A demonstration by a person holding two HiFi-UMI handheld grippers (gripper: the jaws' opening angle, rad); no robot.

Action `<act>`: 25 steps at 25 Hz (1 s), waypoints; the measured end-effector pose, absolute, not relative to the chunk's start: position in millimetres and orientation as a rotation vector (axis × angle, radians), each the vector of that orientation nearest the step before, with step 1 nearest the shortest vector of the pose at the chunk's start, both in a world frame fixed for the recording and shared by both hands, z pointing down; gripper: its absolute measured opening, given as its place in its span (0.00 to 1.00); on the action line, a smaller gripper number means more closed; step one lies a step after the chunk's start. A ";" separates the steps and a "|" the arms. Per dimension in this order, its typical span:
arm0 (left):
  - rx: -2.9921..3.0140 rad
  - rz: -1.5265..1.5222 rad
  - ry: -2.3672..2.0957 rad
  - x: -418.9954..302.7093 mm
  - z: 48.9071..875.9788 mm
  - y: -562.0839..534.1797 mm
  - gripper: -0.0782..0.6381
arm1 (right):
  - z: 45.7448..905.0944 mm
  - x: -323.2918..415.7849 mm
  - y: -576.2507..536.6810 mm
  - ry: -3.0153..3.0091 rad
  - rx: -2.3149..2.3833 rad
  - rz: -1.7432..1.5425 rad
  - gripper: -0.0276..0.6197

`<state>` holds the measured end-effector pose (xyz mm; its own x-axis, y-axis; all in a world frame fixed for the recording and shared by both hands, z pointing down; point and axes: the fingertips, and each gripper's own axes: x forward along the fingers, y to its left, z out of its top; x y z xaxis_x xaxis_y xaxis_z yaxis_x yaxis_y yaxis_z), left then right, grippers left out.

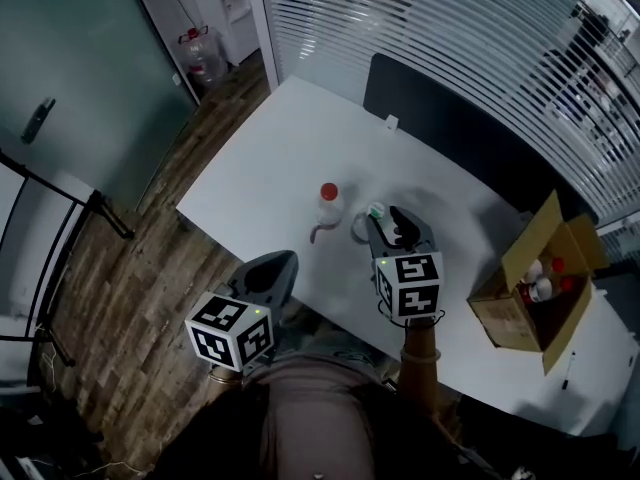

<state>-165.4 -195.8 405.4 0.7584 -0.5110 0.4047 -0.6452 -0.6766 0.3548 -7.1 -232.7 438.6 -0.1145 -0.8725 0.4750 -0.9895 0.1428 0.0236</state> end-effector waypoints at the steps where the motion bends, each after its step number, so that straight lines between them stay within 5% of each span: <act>1: 2.478 0.374 -0.858 -162.2 404.6 -195.1 0.12 | 437.7 -6.0 -230.3 -2.047 1.793 0.427 0.31; 10: 2.519 0.380 -0.746 -129.0 402.1 -187.4 0.12 | 427.9 11.4 -207.3 -2.052 1.856 0.453 0.30; 25: 2.581 0.420 -0.553 -70.7 400.3 -166.6 0.12 | 416.1 53.4 -159.5 -1.924 1.987 0.416 0.13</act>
